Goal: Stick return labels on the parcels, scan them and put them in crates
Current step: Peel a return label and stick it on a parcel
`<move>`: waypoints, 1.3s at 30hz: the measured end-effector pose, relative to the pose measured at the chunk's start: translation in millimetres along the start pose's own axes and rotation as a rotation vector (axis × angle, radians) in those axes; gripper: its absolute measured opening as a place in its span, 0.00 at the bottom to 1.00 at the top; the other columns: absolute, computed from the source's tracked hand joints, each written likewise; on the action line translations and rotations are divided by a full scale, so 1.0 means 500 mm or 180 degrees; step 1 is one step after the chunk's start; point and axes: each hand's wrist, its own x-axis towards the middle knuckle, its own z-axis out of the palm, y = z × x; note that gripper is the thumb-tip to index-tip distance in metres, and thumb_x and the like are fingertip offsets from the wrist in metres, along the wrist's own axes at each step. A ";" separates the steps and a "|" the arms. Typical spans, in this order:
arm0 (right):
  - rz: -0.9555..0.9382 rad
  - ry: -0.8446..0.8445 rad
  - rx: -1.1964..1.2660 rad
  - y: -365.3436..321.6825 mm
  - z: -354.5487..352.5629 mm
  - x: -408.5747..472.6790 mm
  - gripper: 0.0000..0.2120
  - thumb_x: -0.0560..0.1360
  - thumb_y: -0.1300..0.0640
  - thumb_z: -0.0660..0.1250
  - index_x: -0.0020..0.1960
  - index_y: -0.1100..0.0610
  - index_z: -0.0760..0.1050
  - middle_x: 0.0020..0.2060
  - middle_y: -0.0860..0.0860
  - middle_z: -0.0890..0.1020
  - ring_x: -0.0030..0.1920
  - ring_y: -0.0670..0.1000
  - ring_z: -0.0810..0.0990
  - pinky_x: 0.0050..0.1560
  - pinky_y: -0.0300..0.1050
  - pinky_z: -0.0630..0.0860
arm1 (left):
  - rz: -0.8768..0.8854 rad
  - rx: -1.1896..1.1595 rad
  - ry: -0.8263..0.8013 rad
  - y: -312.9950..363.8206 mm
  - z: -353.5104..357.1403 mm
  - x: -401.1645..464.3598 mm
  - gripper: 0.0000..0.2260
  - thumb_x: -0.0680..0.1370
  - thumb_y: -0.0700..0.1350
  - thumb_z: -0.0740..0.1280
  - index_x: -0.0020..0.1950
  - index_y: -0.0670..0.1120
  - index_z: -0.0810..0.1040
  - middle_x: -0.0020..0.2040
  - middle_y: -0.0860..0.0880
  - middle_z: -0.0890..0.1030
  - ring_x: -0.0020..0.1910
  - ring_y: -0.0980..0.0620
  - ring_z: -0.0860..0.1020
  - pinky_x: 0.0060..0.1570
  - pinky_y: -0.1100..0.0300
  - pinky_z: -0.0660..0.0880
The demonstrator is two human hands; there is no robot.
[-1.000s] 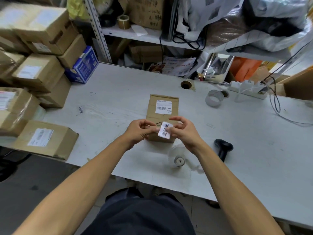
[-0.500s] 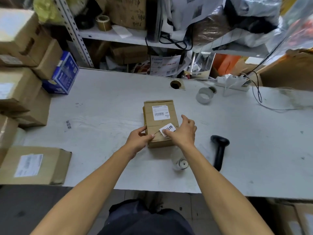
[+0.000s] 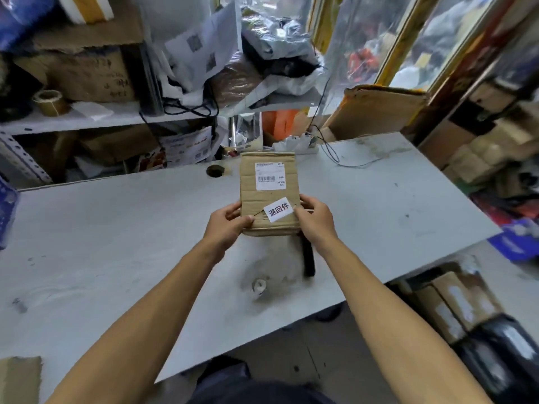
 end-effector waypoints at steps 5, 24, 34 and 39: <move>0.0167 0.0554 0.0300 0.088 -0.195 -0.037 0.17 0.79 0.51 0.68 0.66 0.54 0.78 0.55 0.48 0.83 0.52 0.46 0.81 0.45 0.36 0.76 | 0.0123 0.0105 -0.0554 0.009 0.212 -0.011 0.24 0.77 0.31 0.69 0.74 0.42 0.73 0.59 0.46 0.82 0.53 0.49 0.81 0.47 0.62 0.78; 0.1711 0.2467 0.0904 0.576 -0.811 -0.386 0.01 0.80 0.52 0.67 0.49 0.48 0.77 0.42 0.39 0.80 0.50 0.49 0.81 0.59 0.51 0.77 | -0.0427 0.1535 -0.2719 -0.236 1.048 -0.179 0.21 0.75 0.34 0.72 0.67 0.46 0.80 0.50 0.46 0.87 0.54 0.45 0.85 0.62 0.47 0.78; 0.2430 0.2858 0.1188 0.739 -0.939 -0.433 0.12 0.79 0.57 0.68 0.58 0.63 0.79 0.52 0.53 0.85 0.58 0.60 0.81 0.63 0.59 0.75 | -0.0790 0.1992 -0.3345 -0.364 1.311 -0.186 0.20 0.75 0.31 0.70 0.67 0.42 0.79 0.47 0.45 0.87 0.44 0.50 0.86 0.50 0.57 0.82; 0.2629 0.2980 0.1344 0.849 -1.050 -0.381 0.14 0.79 0.55 0.69 0.64 0.56 0.78 0.46 0.43 0.80 0.51 0.48 0.79 0.55 0.43 0.76 | -0.1005 0.2291 -0.3529 -0.420 1.483 -0.141 0.24 0.71 0.37 0.74 0.68 0.44 0.80 0.52 0.46 0.87 0.53 0.46 0.85 0.62 0.48 0.79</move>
